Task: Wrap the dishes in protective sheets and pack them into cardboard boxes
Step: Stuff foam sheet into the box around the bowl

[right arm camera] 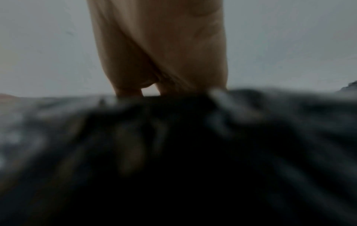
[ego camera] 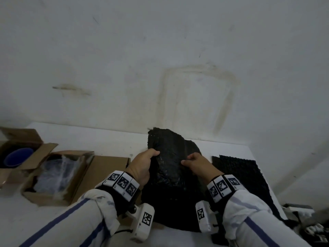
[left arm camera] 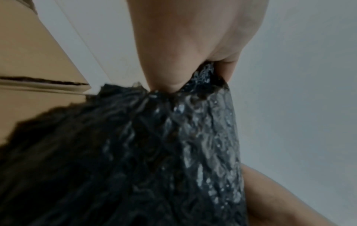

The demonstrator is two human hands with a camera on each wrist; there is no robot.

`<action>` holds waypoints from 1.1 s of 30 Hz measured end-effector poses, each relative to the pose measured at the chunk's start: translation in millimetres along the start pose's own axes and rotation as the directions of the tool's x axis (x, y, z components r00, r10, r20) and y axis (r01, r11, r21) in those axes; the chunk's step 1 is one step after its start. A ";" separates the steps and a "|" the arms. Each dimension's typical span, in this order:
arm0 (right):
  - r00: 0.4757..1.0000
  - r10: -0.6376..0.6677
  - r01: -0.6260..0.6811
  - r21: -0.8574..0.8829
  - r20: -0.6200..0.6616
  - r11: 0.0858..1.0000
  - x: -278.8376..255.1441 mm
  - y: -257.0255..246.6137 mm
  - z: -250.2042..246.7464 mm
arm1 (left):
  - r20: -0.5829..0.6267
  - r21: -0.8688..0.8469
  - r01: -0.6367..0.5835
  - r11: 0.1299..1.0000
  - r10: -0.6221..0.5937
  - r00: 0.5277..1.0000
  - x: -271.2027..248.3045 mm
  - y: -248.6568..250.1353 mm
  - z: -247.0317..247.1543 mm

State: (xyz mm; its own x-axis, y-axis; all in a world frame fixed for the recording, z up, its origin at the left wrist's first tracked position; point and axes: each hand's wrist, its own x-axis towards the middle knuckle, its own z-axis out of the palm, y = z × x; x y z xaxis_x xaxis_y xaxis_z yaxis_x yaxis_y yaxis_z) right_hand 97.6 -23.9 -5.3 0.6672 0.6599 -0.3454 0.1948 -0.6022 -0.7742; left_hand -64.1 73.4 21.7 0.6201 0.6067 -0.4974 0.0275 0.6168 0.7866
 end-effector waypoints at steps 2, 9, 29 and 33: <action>0.999 -0.012 0.013 -0.014 0.032 1.000 -0.6 -9.1 14.0 | -0.029 0.044 -0.032 0.999 0.033 0.999 -2.3 9.7 -17.6; 1.000 0.017 -0.016 -0.374 -0.001 0.927 -0.8 -24.4 65.8 | -0.251 0.542 0.036 0.840 0.121 0.960 8.3 40.4 -125.1; 0.997 0.033 -0.079 -0.772 -0.075 0.631 -4.9 -32.2 123.6 | -0.240 0.810 0.053 0.584 0.247 0.939 -6.4 63.5 -212.9; 0.994 -0.024 -0.064 -0.747 -0.107 0.662 -5.7 -28.0 115.6 | -0.232 0.816 0.060 0.575 0.230 0.945 -5.1 59.7 -209.5</action>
State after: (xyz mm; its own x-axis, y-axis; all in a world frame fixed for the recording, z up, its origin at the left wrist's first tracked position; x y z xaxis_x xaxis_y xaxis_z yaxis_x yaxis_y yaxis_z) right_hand 5.2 41.2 -42.9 0.7353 0.6227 -0.2676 0.6231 -0.7764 -0.0946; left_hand -229.9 212.1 -5.5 0.4102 0.8319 -0.3738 0.6929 -0.0178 0.7208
